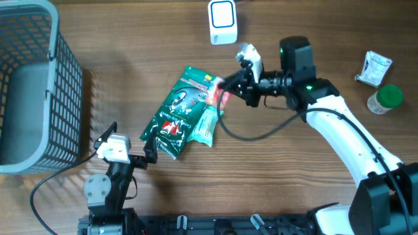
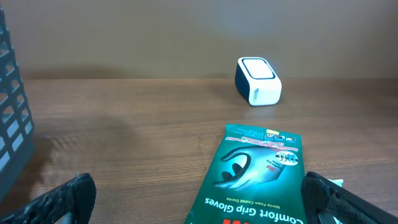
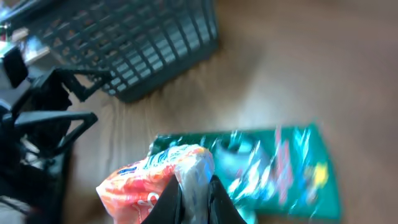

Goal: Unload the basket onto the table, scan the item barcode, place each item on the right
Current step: 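Grasp the small red-and-white box with the right gripper, then lift the red-and-white box up to the white scanner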

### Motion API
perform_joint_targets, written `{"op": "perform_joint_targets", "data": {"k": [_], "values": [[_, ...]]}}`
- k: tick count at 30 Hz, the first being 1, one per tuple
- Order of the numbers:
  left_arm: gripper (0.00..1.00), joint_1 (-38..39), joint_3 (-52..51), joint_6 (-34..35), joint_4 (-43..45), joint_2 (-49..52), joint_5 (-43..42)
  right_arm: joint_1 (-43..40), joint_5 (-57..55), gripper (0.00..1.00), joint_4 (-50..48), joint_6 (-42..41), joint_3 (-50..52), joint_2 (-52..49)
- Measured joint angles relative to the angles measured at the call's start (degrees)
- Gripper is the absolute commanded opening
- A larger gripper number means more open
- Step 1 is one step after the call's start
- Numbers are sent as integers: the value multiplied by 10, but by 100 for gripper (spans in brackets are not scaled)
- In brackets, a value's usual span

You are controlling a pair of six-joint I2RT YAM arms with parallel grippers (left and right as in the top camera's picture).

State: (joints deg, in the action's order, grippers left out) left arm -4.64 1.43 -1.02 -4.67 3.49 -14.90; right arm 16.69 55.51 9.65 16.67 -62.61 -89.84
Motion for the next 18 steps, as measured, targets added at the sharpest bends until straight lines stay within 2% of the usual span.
{"op": "perform_joint_targets", "data": {"k": [2, 6, 11, 13, 15, 16, 18], "values": [[100, 0, 0, 0, 0, 0, 0, 0, 41, 4, -87, 26, 0, 0], [100, 0, 0, 0, 0, 0, 0, 0, 146, 4, -192, 40, 0, 0], [100, 0, 0, 0, 0, 0, 0, 0, 181, 4, -190, -1, 0, 0], [100, 0, 0, 0, 0, 0, 0, 0, 116, 4, -185, -59, 0, 0], [100, 0, 0, 0, 0, 0, 0, 2, -32, 4, -149, -143, -1, 0], [100, 0, 0, 0, 0, 0, 0, 7, -145, 4, -119, -182, -1, 0], [100, 0, 0, 0, 0, 0, 0, 22, -304, 4, -98, -210, -1, 0]]}}
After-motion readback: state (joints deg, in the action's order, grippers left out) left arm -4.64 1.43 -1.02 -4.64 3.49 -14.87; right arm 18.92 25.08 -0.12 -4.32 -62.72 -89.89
